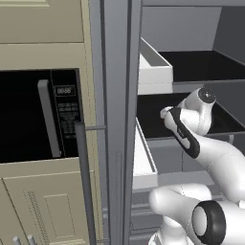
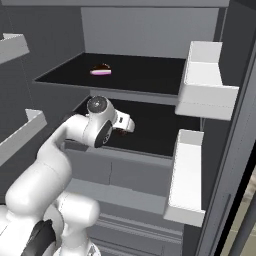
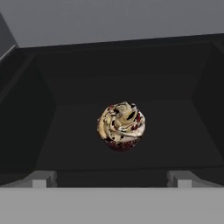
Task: Take the cake and cupcake from the fridge and place them on the empty tray on the dining counter.
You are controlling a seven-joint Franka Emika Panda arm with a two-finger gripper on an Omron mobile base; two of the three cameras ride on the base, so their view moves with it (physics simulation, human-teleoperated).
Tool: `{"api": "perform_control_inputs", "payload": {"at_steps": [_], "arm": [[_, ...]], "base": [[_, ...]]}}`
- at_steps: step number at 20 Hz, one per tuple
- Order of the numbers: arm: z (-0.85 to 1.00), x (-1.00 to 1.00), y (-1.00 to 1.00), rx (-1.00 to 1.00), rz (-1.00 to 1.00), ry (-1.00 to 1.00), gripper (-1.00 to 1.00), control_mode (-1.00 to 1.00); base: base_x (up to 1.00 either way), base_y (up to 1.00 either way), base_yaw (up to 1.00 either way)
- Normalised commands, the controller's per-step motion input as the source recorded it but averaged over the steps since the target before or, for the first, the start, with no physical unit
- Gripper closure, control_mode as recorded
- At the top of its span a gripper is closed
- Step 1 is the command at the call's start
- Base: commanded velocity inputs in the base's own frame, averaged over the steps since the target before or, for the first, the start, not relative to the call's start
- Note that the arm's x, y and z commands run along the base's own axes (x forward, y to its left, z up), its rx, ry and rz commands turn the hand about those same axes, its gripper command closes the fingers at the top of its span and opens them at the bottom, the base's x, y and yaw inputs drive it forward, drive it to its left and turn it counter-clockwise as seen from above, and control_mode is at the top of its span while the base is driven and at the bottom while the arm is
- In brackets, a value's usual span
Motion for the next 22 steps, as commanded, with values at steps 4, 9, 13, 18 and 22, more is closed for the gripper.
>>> {"api": "perform_control_inputs", "payload": {"at_steps": [4, 9, 13, 18, 22], "arm": [[-0.13, 0.18, 0.00, 0.00, 0.00, 0.01, -1.00, -1.00], [-0.03, 0.29, 0.00, 0.00, 0.00, 0.07, -1.00, -1.00], [-0.05, 0.19, 0.00, 0.00, 0.00, 0.06, -1.00, -1.00], [-0.06, 0.04, -0.05, 0.00, 0.00, 0.01, -1.00, -1.00], [-0.22, 0.00, -0.07, 0.00, 0.01, 0.00, -1.00, -1.00]], "base": [[0.00, 0.00, 0.00], [0.00, 0.00, 0.00], [0.00, 0.00, 0.00], [0.00, 0.00, 0.00], [0.00, 0.00, 0.00]]}}
